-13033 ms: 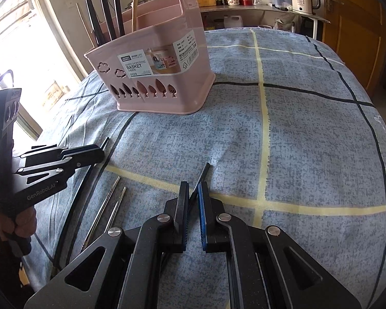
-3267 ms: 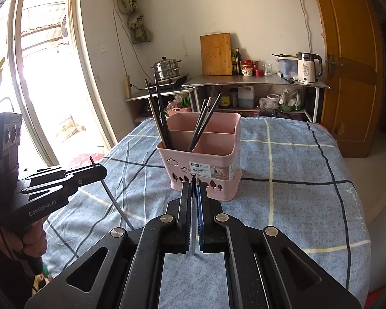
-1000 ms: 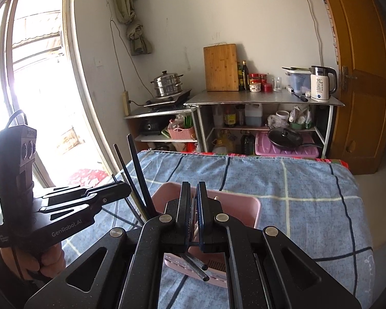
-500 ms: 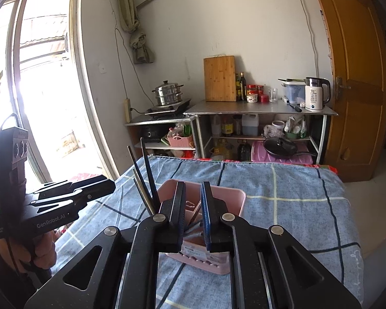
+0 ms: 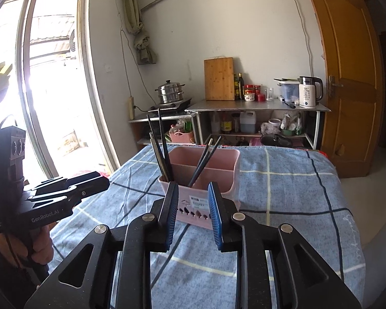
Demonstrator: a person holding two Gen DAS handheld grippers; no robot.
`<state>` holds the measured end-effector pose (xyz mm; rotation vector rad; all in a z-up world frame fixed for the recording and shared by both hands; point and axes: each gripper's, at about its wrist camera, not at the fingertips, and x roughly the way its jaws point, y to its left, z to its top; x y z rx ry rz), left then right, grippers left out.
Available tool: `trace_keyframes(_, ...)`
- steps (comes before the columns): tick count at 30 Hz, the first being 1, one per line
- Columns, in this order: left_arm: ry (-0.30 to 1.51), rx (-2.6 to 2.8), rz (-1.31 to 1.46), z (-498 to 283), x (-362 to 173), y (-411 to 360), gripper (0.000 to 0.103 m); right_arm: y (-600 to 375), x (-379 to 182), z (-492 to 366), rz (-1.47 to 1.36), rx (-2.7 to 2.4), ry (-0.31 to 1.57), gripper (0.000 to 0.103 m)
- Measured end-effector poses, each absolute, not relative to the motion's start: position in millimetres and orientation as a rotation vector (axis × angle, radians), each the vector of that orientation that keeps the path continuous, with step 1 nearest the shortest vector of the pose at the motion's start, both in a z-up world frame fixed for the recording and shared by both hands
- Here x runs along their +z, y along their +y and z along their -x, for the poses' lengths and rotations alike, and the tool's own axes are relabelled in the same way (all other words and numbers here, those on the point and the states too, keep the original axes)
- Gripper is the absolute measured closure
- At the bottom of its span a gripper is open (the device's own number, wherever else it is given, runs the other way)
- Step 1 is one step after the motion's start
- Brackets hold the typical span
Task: Organize utensils
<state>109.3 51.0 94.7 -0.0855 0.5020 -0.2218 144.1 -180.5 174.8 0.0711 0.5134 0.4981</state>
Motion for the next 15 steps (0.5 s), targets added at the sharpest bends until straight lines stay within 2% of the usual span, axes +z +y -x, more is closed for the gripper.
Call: trace_keyframes(15, 0.507, -0.227, 0.054, -53, 56, 25, 0.065, -183, 136, -85, -0.049, 0.468, 0.542, 0.078)
